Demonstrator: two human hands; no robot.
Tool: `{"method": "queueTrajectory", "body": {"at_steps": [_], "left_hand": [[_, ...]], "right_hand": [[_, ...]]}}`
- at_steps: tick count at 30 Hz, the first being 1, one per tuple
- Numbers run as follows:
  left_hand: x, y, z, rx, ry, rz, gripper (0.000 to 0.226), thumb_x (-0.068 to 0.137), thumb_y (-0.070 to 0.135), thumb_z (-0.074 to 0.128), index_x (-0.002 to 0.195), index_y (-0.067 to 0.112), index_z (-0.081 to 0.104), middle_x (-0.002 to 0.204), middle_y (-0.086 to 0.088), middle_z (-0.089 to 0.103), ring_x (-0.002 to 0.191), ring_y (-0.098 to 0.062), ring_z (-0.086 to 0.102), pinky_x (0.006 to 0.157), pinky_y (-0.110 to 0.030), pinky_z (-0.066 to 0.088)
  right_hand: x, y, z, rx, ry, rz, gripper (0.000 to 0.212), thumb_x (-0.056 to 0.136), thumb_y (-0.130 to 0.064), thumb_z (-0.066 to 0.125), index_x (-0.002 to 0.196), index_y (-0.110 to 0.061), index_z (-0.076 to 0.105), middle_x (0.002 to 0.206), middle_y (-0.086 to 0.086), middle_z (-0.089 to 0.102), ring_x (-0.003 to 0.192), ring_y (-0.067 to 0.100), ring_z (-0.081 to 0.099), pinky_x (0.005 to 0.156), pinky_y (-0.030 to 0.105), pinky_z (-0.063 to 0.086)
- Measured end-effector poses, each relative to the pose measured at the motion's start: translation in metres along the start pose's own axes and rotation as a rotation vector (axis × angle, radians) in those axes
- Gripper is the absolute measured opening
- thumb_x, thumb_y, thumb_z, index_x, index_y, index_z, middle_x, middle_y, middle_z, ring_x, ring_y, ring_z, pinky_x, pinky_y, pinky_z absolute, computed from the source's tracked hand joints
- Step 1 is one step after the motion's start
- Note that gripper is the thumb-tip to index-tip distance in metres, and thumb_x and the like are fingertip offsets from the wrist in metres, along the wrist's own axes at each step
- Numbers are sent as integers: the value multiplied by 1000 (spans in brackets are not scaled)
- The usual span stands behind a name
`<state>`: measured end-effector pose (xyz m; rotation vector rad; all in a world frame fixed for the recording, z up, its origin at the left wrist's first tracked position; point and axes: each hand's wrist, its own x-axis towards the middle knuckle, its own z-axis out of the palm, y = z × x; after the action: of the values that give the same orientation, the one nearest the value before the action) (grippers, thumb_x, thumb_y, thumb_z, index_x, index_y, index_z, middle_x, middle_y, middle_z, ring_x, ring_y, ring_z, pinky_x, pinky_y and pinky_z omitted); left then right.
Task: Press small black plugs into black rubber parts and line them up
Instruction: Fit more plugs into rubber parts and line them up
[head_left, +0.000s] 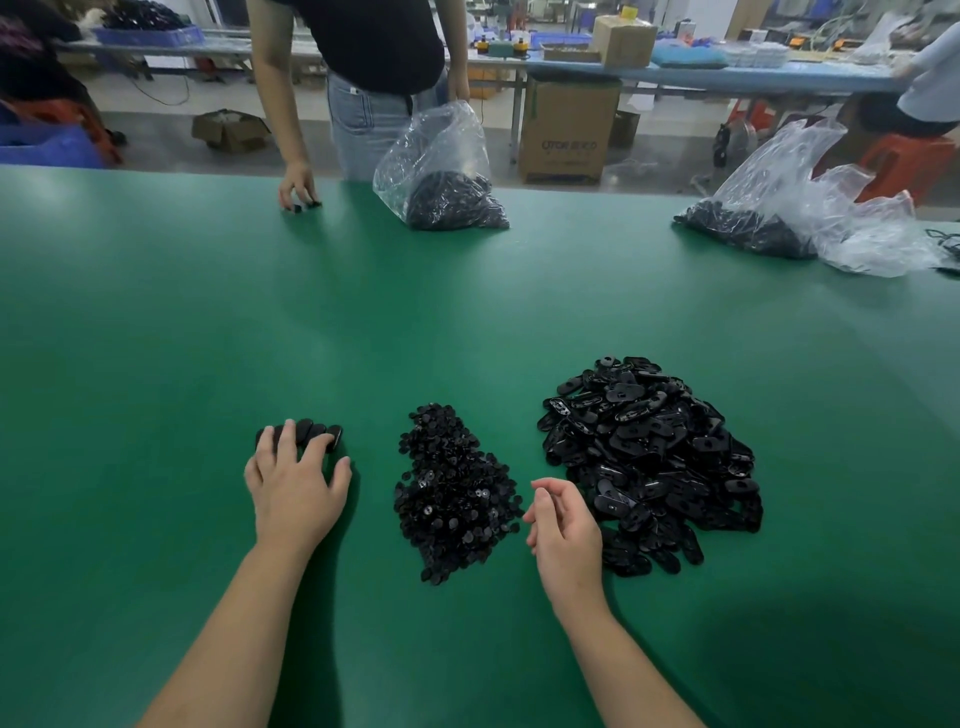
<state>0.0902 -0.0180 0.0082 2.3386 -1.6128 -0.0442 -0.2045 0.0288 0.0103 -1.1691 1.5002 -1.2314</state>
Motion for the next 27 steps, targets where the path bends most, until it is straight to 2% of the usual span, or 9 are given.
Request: {"method": "queueTrajectory", "body": {"at_steps": [3, 6, 11, 19, 21, 23, 25, 27], "left_hand": [[1, -2, 0, 42, -45, 0, 52, 100, 51, 41, 147, 31, 45, 164, -7, 27, 154, -27, 3, 123, -50, 1], [0, -2, 1, 94, -46, 3, 54, 100, 54, 38, 149, 33, 42, 162, -4, 31, 154, -26, 4, 123, -49, -5], [-2, 0, 1, 104, -41, -37, 56, 98, 56, 39, 148, 32, 44, 158, -9, 36, 152, -30, 10, 123, -52, -3], [-3, -1, 0, 58, -37, -125, 65, 96, 62, 42, 151, 26, 41, 161, -14, 29, 151, -31, 13, 122, -53, 3], [-5, 2, -1, 17, 25, -98, 61, 96, 53, 52, 148, 20, 46, 157, -17, 34, 149, -33, 20, 122, -52, 8], [-7, 8, -1, -53, 103, -37, 55, 95, 40, 61, 142, 12, 54, 149, -21, 45, 143, -36, 33, 118, -53, 21], [-10, 17, 0, -146, 154, 20, 47, 95, 31, 64, 134, 6, 61, 137, -21, 55, 131, -36, 46, 109, -52, 37], [-13, 31, -1, -253, 132, 13, 42, 97, 30, 61, 130, 6, 64, 126, -16, 59, 117, -32, 55, 98, -47, 47]], "right_hand": [[0, 0, 0, -6, -3, -3, 15, 105, -22, 51, 99, -29, 63, 74, -3, 66, 57, 5, 54, 52, 20, 44], [0, 0, 0, -6, -2, -2, 15, 105, -22, 51, 99, -28, 64, 74, -4, 67, 55, 5, 53, 50, 20, 43], [0, -1, 0, -8, -4, -2, 15, 105, -21, 51, 99, -27, 64, 73, -6, 67, 54, 6, 52, 48, 22, 43], [-1, -2, 0, -34, -5, -11, 16, 104, -20, 52, 97, -28, 63, 72, -8, 67, 51, 6, 49, 45, 22, 39], [-1, -2, 1, -47, 0, -19, 16, 104, -20, 52, 97, -28, 63, 72, -8, 67, 51, 7, 49, 45, 23, 39], [0, -2, 1, -58, -1, -21, 16, 104, -20, 52, 96, -28, 63, 73, -7, 68, 51, 7, 49, 46, 25, 39], [0, -1, 1, -62, -3, -21, 15, 104, -20, 53, 96, -28, 63, 74, -5, 68, 52, 7, 49, 46, 25, 39], [0, -1, 1, -64, -3, -22, 15, 104, -20, 53, 96, -27, 63, 75, -4, 68, 52, 7, 49, 46, 25, 40]]}}
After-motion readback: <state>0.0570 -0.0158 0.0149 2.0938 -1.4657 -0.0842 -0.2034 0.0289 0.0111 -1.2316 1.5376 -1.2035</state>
